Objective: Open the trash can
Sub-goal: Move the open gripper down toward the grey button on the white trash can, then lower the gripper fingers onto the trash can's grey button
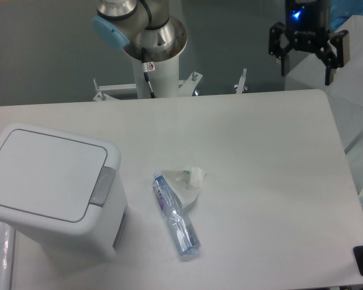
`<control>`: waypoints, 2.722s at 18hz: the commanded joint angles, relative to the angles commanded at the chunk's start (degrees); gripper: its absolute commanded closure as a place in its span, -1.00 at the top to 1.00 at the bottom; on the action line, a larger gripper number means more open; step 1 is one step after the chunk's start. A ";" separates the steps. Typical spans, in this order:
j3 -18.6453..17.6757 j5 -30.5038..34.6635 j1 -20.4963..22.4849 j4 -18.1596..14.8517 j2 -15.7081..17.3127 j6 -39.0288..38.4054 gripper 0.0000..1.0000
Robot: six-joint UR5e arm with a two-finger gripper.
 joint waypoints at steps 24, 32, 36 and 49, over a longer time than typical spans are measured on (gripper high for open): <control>6.06 -10.37 -18.27 7.20 -5.97 -58.84 1.00; 6.77 -10.28 -27.07 9.58 -10.72 -71.63 1.00; 6.50 -10.63 -29.62 13.26 -11.69 -78.21 1.00; 5.63 -10.28 -33.39 16.61 -14.41 -81.74 1.00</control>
